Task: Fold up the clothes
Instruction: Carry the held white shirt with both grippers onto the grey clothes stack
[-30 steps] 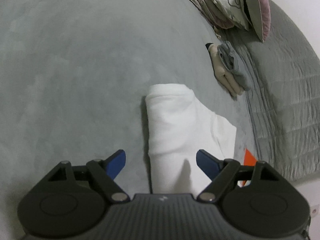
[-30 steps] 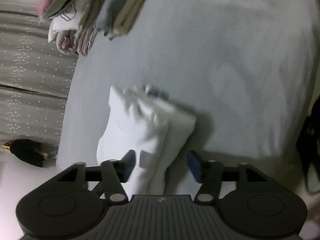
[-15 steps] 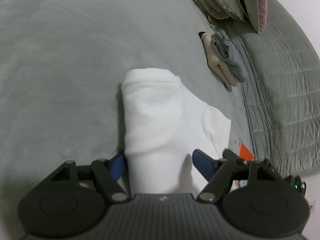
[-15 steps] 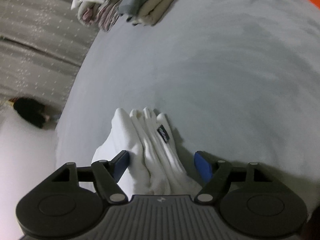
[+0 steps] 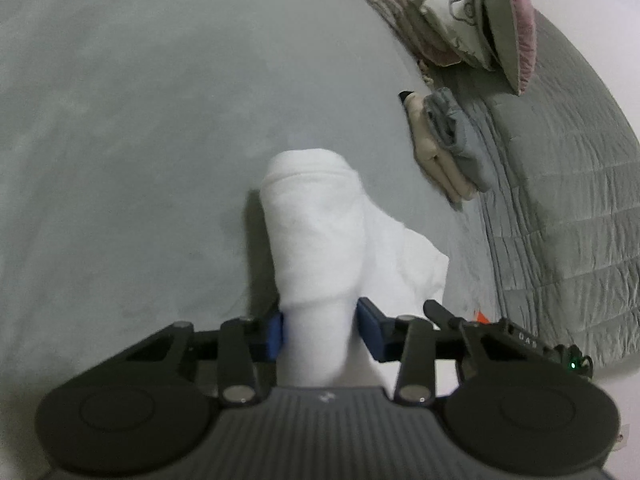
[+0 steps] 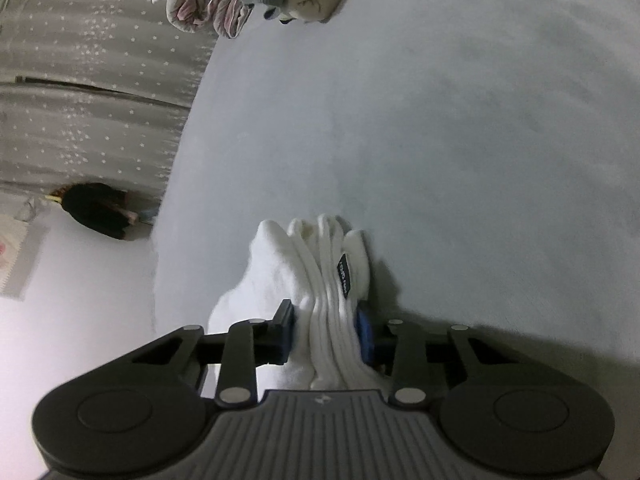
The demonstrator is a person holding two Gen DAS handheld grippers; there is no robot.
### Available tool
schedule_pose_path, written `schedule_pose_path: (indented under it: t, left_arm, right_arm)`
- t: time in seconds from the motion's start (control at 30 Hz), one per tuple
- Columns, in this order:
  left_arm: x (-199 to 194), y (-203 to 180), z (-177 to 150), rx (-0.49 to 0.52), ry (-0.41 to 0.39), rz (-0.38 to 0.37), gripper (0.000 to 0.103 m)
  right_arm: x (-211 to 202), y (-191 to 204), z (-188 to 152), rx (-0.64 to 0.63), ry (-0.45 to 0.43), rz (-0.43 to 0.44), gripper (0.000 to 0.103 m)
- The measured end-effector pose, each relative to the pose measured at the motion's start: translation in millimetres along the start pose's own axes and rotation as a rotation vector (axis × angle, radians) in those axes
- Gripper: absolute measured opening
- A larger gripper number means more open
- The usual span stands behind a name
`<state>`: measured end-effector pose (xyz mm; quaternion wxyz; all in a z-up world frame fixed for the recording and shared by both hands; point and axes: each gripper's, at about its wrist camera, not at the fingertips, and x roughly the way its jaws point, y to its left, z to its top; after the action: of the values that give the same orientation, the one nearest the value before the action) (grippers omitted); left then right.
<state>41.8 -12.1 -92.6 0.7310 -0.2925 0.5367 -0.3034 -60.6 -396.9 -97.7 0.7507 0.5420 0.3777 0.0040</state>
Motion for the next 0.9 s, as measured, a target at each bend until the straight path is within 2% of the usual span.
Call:
schedule_pose_path:
  t: [0.2,0.4,0.67,0.9]
  left_arm:
    - [9.6,-40.3,32.0,0.030,-0.029,-0.014,0.036]
    - [39.7,-94.3,78.8,0.083,-0.038,-0.025,0.036]
    - [87.6,-186.3,139.9,0.191,-0.090,-0.050,0.036]
    - [144.0,-253.4,181.6,0.249,-0.116,-0.074,0.036]
  right_arm:
    - [-12.7,16.2,39.2,-0.022,-0.025,0.047,0.033]
    - [-30.4,28.0,90.9,-0.034,-0.076,0.093,0.033]
    - [-52.7,46.4,180.4,-0.042,-0.172,0.152,0.033]
    - [-69.1,65.2,258.4,-0.085,-0.258,0.167,0.033]
